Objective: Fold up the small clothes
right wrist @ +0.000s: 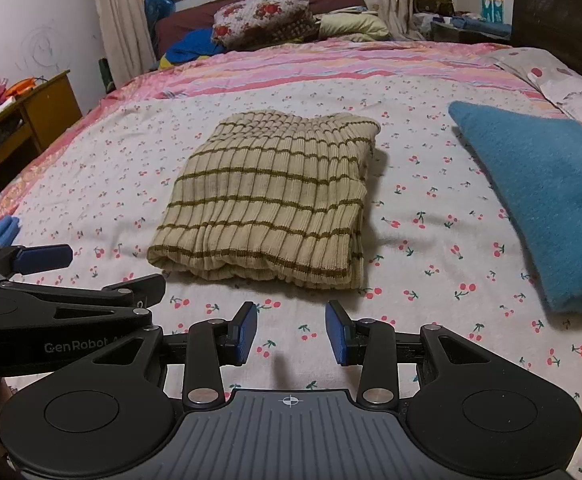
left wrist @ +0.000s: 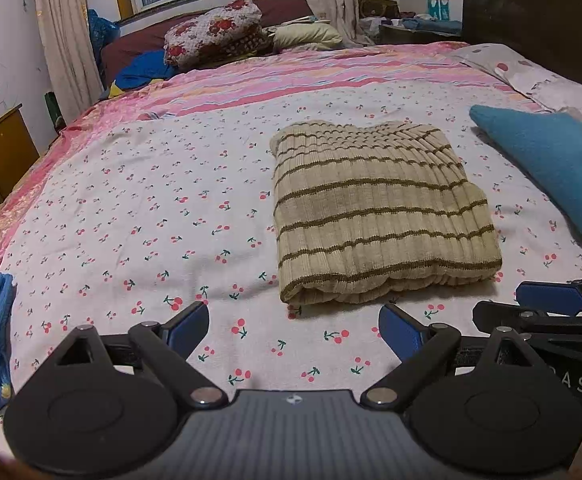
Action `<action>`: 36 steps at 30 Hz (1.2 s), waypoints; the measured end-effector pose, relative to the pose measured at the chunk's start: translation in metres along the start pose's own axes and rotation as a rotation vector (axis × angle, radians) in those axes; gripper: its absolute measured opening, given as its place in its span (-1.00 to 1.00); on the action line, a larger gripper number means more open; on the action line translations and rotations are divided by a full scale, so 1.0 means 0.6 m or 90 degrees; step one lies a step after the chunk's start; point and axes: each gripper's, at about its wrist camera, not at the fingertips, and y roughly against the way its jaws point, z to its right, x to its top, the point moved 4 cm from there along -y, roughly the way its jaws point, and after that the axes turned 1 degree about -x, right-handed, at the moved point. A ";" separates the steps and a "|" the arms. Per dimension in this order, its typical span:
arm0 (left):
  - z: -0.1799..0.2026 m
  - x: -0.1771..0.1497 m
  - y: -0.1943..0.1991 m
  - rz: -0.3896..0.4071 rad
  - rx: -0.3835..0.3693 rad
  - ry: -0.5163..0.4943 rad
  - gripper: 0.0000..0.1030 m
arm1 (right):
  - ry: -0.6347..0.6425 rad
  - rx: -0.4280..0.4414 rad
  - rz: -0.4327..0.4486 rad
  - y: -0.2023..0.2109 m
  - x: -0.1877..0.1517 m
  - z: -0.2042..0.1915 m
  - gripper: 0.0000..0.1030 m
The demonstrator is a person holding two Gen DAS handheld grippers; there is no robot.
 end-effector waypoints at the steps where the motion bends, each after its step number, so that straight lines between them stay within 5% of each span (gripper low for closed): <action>1: 0.000 0.000 0.000 -0.001 0.000 0.001 0.89 | 0.000 0.000 0.000 0.000 0.000 0.000 -0.27; 36: -0.001 -0.003 -0.004 -0.022 0.011 0.007 0.86 | 0.009 0.001 -0.014 -0.008 -0.005 -0.005 -0.27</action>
